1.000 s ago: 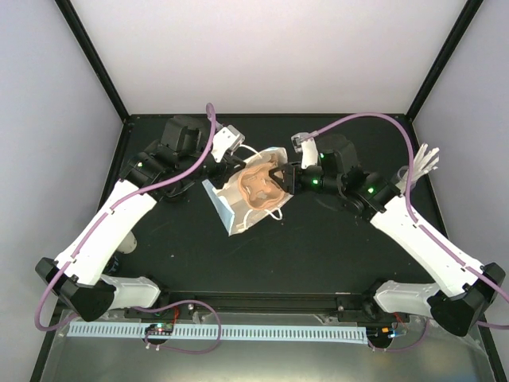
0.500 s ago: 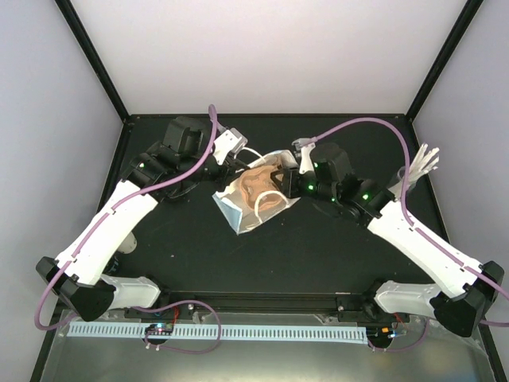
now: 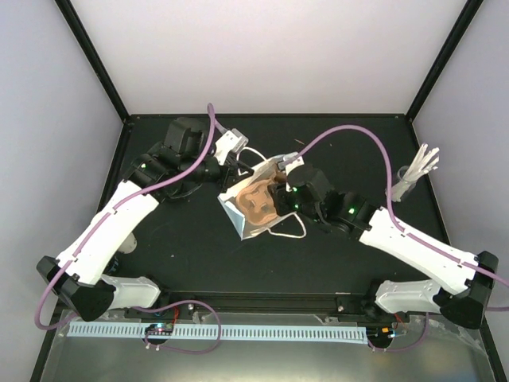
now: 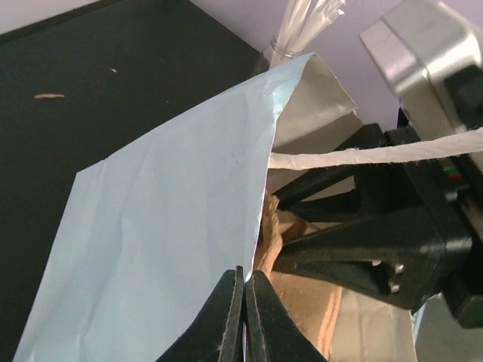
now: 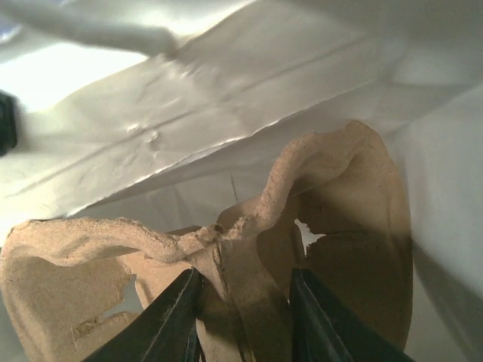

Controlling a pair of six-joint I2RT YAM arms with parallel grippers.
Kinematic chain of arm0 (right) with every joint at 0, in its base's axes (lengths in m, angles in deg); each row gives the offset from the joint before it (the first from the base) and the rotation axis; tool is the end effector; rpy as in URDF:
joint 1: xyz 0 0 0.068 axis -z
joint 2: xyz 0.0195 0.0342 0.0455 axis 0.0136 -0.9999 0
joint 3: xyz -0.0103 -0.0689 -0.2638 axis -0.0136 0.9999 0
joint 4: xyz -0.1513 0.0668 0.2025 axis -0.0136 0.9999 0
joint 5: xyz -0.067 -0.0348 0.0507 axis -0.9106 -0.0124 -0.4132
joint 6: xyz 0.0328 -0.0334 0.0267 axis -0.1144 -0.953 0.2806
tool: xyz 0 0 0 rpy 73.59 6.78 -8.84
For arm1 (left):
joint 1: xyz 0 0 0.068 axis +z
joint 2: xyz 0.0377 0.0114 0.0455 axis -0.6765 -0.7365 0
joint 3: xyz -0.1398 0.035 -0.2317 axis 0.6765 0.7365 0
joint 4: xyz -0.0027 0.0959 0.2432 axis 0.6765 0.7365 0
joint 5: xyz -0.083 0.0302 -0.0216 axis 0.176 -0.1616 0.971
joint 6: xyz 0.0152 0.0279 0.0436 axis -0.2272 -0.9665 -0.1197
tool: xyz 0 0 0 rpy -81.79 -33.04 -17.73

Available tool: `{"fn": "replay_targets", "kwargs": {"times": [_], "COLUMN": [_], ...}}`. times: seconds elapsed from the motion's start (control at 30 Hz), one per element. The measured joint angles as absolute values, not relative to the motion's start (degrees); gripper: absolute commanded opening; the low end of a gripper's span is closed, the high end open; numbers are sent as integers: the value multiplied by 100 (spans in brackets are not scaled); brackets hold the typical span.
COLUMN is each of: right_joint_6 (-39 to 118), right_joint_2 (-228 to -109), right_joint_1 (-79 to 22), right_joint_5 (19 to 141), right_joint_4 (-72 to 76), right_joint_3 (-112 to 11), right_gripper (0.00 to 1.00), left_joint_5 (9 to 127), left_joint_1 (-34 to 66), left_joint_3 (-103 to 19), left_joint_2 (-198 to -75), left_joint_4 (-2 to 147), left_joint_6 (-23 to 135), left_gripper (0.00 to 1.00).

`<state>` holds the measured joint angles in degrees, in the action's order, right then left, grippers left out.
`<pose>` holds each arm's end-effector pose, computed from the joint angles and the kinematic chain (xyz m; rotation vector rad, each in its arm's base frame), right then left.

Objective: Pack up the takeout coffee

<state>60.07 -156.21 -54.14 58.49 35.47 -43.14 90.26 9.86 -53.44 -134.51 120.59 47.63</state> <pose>0.1556 0.2072 0.3575 -0.3865 2.1705 0.5718 0.2080 -0.1550 0.4092 0.8706 2.0689 -0.9242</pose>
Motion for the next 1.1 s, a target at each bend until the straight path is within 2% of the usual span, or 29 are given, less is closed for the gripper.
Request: {"fn": "replay_targets", "kwargs": {"times": [0.37,0.7,1.1], "right_joint_6": [5880,5832,5812], "right_joint_2": [-16248,-16275,-16425], "right_joint_1": [-5892,-5958,-5962], "right_joint_5": [5156,5182,5696], "right_joint_4": [4231,4917,5428], "right_joint_3": [-4343,-4345,-4345], "right_gripper": [35,33,32], "left_joint_5": [9282,9465,9354], "left_joint_1": [982,980,728], "left_joint_3": [-4739,-4702,-4734], "left_joint_2": [-13527,-13916,-14024], "left_joint_4": [11592,11395,11393], "left_joint_6": [5401,5965,5764], "left_gripper": [2,1,2]}}
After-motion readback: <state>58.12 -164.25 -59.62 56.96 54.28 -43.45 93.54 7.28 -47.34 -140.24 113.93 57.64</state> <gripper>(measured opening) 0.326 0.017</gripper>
